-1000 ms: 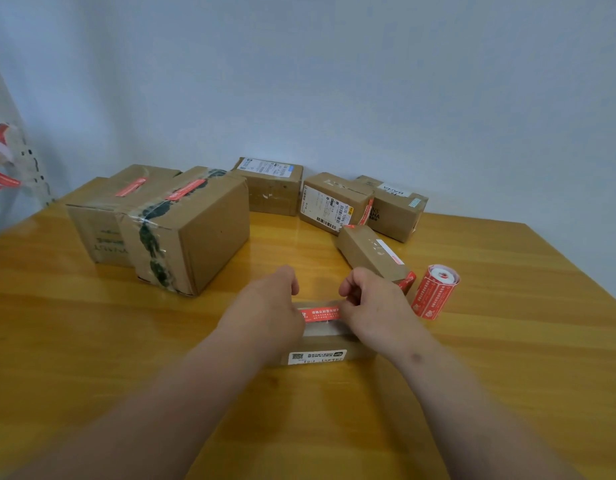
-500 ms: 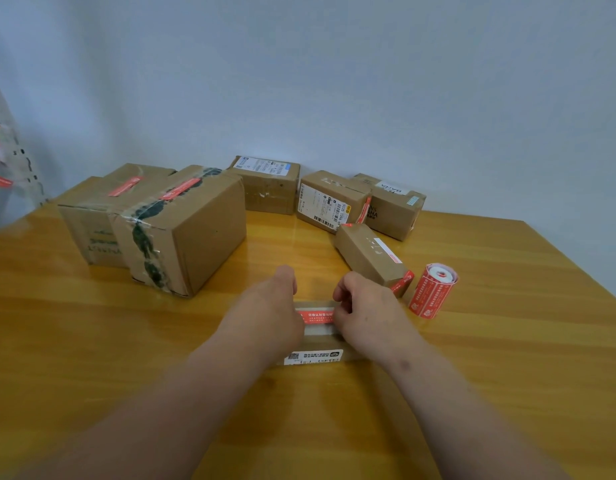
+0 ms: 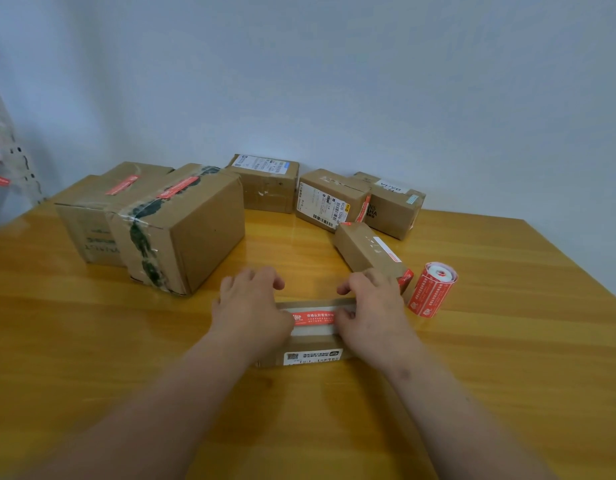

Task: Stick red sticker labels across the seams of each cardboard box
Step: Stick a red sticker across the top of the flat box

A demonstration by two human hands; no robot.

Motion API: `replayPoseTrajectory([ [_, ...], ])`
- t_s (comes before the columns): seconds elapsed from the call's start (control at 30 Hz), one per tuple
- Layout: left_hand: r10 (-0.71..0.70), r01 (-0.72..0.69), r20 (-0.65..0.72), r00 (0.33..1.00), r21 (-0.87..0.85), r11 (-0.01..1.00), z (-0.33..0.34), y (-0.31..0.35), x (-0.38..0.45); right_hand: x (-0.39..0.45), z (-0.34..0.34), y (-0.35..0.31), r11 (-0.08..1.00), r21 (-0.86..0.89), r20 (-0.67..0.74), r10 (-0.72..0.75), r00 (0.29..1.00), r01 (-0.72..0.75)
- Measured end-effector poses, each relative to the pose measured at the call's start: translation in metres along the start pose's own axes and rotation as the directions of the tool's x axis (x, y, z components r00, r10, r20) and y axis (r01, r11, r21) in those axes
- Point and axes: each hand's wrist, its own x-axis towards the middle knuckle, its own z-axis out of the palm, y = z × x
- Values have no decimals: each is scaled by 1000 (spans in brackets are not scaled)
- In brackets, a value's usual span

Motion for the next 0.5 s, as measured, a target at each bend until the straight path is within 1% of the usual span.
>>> replayPoseTrajectory([
  [0.03, -50, 58, 56, 997, -146, 988, 0, -4, 0, 0, -1, 2, 997, 56, 23, 59, 998, -60],
  [0.07, -82, 115, 117, 990, -317, 942, 2, -7, 0, 0, -2, 3, 981, 140, 66, 127, 990, -135],
  [0.1, -97, 167, 172, 980, -461, 871, 4, -10, -1, -1, -2, 4, 951, 235, 113, 180, 977, -202],
  [0.13, -105, 207, 210, 972, -560, 802, 6, -11, -3, -1, -2, 5, 914, 318, 153, 212, 965, -251],
  [0.17, -114, 234, 231, 966, -600, 765, 8, -11, -4, -1, -1, 5, 884, 376, 175, 228, 958, -278],
  [0.2, -124, 241, 229, 966, -613, 752, 11, -11, -4, -1, -1, 5, 861, 417, 182, 234, 955, -290],
  [0.27, -133, 214, 184, 974, -546, 810, 17, -12, -1, -1, 0, 4, 836, 460, 189, 237, 953, -299],
  [0.33, -121, 177, 161, 979, -401, 899, 21, -13, 0, -1, 4, 2, 865, 408, 193, 231, 954, -292],
  [0.4, -128, 163, 137, 982, -292, 942, 22, -10, 0, -1, 8, 1, 911, 312, 188, 220, 957, -271],
  [0.43, -132, 162, 123, 984, -274, 948, 21, -7, -1, -1, 9, 0, 920, 291, 187, 214, 959, -262],
  [0.5, -159, 189, 120, 980, -304, 934, 21, -5, 0, 1, 7, -1, 911, 305, 217, 216, 952, -276],
])
